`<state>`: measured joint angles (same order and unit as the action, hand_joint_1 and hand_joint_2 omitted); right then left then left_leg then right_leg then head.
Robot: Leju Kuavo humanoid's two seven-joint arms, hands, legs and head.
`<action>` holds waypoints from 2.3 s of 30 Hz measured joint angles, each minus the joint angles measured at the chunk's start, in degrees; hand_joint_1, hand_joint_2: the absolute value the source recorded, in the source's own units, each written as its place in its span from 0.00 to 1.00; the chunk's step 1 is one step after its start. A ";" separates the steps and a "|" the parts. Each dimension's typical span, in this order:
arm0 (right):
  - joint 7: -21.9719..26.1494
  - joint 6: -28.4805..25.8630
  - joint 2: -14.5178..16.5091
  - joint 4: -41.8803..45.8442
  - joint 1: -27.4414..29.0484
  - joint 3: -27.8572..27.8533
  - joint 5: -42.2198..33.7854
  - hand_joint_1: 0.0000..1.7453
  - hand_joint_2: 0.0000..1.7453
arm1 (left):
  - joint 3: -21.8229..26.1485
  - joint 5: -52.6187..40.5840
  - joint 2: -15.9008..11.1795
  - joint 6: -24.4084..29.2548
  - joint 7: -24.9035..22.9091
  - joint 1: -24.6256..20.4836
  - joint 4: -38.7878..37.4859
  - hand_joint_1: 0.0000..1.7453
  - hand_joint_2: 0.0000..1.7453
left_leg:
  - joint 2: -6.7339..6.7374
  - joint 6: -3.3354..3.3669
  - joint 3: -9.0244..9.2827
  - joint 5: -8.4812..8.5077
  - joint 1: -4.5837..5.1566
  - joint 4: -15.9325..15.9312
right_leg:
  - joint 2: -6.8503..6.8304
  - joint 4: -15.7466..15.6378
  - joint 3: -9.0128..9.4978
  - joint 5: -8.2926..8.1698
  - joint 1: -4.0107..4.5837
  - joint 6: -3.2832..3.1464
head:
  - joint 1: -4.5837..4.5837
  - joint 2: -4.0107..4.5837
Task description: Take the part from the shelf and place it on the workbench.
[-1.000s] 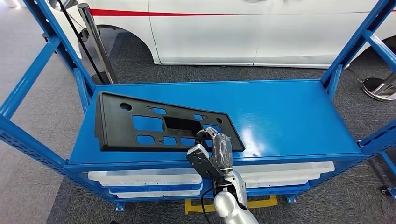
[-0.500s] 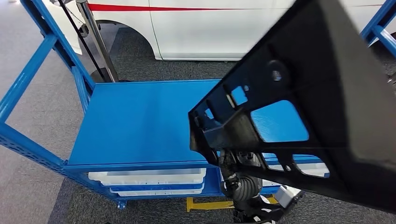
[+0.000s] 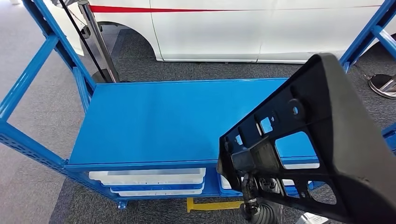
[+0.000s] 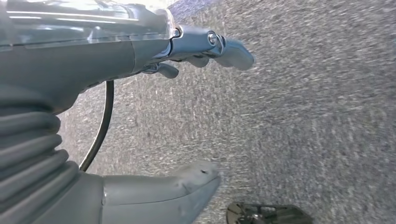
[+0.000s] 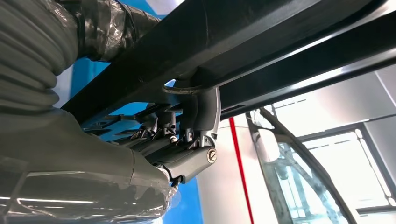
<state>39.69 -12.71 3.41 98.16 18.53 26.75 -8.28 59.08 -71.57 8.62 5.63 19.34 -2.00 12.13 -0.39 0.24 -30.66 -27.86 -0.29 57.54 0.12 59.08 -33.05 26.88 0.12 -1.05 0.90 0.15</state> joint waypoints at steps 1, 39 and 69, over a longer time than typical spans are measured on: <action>0.02 0.10 -0.15 -0.01 0.33 -0.14 -0.04 1.00 1.00 | 0.10 -0.01 0.14 0.03 -0.04 0.04 0.00 0.00 1.00 | 0.11 0.35 -0.10 0.37 -0.14 -0.24 | 0.05 0.13 -0.07 0.12 -0.03 0.30 | 0.01 0.00; 0.15 12.13 -0.33 -0.52 2.48 -1.43 2.48 1.00 1.00 | 1.50 -2.48 0.69 -0.82 0.09 -0.37 0.08 0.00 1.00 | 1.17 1.88 0.19 1.48 -0.02 -1.84 | -0.26 15.54 -5.60 7.60 -1.06 2.13 | -0.02 0.00; 0.14 22.24 3.25 -1.26 4.78 -7.17 -0.79 1.00 1.00 | 2.86 -3.32 0.20 -2.01 -0.30 -0.02 0.09 0.00 1.00 | 3.13 1.48 2.54 -0.55 -0.38 -2.42 | 0.24 15.78 -8.32 6.85 -0.93 2.29 | -0.13 0.00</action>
<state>39.83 9.53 6.66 96.90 23.31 19.58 -9.07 61.94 -74.89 8.81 3.63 19.04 -2.02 12.22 2.74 1.71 -28.12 -28.41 -0.67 55.12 0.36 74.85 -41.38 33.73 -0.81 1.24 0.77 0.15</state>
